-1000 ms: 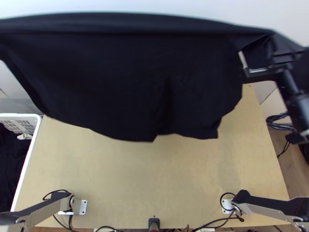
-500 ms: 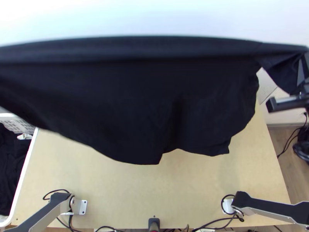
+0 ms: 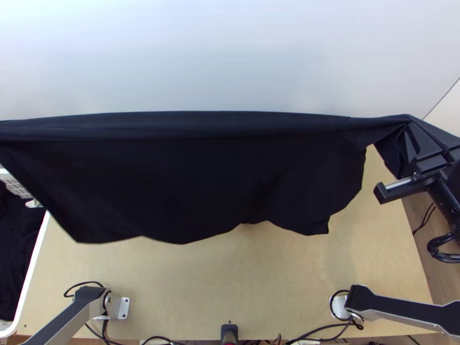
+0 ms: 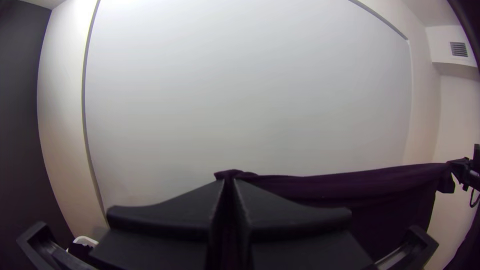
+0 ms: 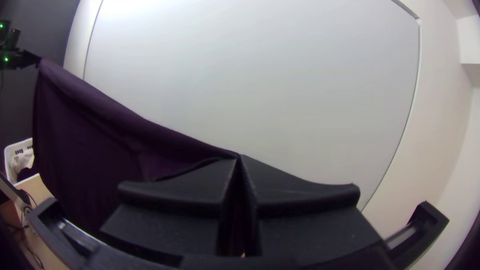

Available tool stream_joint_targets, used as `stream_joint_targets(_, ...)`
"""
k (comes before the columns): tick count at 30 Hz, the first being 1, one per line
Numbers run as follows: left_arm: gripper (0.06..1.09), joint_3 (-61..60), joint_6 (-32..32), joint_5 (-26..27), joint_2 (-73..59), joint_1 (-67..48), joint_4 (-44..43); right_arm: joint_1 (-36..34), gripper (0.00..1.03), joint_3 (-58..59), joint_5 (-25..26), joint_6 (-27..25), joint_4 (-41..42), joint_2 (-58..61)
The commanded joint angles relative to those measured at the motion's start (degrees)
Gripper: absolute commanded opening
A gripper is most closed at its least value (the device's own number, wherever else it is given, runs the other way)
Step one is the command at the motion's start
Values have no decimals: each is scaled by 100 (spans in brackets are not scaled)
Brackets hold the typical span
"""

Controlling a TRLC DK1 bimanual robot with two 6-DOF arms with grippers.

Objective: Fold the t-shirt

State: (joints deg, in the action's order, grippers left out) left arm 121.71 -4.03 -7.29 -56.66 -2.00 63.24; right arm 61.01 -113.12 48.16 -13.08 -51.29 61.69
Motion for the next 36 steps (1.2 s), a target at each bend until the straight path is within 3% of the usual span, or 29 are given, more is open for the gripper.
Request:
stream_joint_targets(1,9,-95,96,122,-55,7,-260,262,3,-70,-79,-116,471,18)
stream_joint_targets(5,9,-60,113,52,-64,15,-506,306,3,-580,-79,-388,558,238)
stream_joint_targets(12,9,538,254,-124,-73,138,-937,350,3,-632,-70,-1953,1789,97)
stream_joint_targets(16,9,617,412,-106,50,147,-893,473,3,-632,-70,-2032,1683,-8)
stream_joint_targets(25,9,617,430,158,331,200,-708,649,3,-632,-88,-1065,638,-193)
stream_joint_targets(30,9,599,157,316,384,218,-84,649,3,-632,-272,289,-593,-298)
stream_joint_targets(36,9,222,-326,957,384,297,1050,631,3,-597,-808,1554,-1692,-307)
